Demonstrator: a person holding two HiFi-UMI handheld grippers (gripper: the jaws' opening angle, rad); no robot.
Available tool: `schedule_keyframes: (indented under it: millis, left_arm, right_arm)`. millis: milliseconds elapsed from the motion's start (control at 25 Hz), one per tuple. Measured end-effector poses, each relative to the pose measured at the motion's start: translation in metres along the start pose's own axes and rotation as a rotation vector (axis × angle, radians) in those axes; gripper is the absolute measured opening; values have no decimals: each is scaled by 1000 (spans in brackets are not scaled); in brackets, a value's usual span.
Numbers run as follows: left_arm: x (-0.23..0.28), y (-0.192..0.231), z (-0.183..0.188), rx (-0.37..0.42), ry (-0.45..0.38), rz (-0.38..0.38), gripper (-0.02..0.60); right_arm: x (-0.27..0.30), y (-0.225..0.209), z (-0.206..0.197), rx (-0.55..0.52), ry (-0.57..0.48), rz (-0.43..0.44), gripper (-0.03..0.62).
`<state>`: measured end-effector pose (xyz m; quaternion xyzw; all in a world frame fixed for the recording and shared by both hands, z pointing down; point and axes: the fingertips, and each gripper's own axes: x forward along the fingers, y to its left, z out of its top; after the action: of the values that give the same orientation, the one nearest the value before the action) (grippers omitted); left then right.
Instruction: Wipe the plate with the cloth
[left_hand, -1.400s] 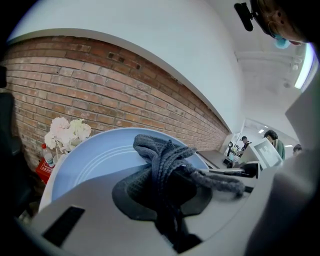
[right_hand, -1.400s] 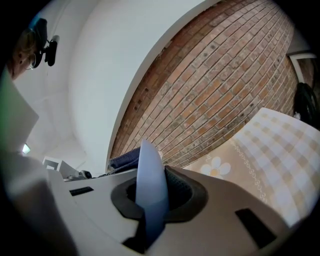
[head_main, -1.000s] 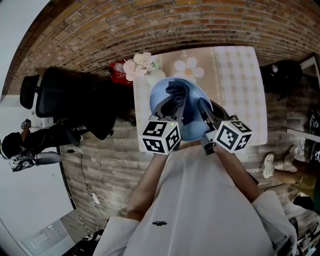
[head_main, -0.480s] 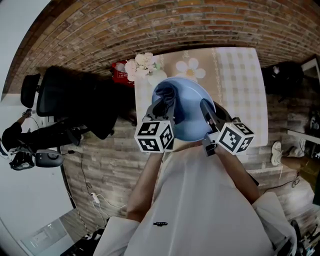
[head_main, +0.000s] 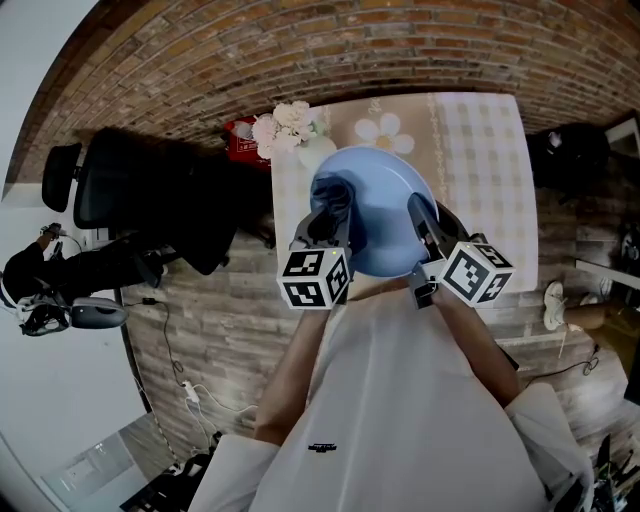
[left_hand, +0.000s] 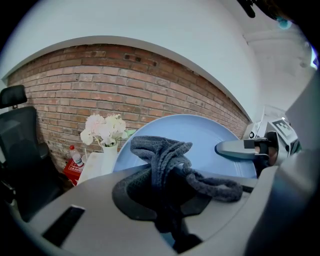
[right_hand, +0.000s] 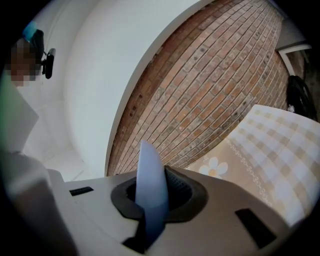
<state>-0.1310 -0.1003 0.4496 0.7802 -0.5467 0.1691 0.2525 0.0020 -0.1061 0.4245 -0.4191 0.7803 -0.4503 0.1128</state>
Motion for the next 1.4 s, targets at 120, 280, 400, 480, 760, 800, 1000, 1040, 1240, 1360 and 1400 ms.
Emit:
schedule_keyframes:
  millis: [120,280,400,480,760,800,1000,1040,1240,1360,1400]
  left_arm:
    - [-1,-5,-10,-12,16,-11,61]
    - [-1,-15,-18,-41,31,-34,61]
    - [-1,-22,-21,-45,36,-49,61]
    - [-1,-26,-22,-45,40,-58,61]
    - [-2,-47,-21,-50,40,-106,61]
    - [-2,-50,-20,-56,39,-116,61]
    - [-2,-64,-19,-74,35,-153,61]
    - [-2,-67,-18,-74,33,-159,61]
    - [-2,-82,-13,-53,25,-193,61]
    - [-1,-87,-9,-50,20,-210,61]
    - [-1,-89,-8,-51,18,-216,61]
  right_arm:
    - [0,-2,2,1,-10,-10,58]
    - [0,-5,5,4,-29,-24,58]
    - [-1,-7,7,9,-43,-34,58]
    - [-1,-8,8,12,-48,-38,58]
    - [0,-7,10,13,-55,-39,58]
    - [0,-7,10,14,-55,-40,58]
    - [2,-9,8,21,-52,-42,58]
    - [2,-8,8,21,-50,-40,58]
    - [3,-7,5,26,-41,-32,58]
    - [5,-7,2,37,-34,-30,58]
    - [5,-7,1,42,-31,-28,58]
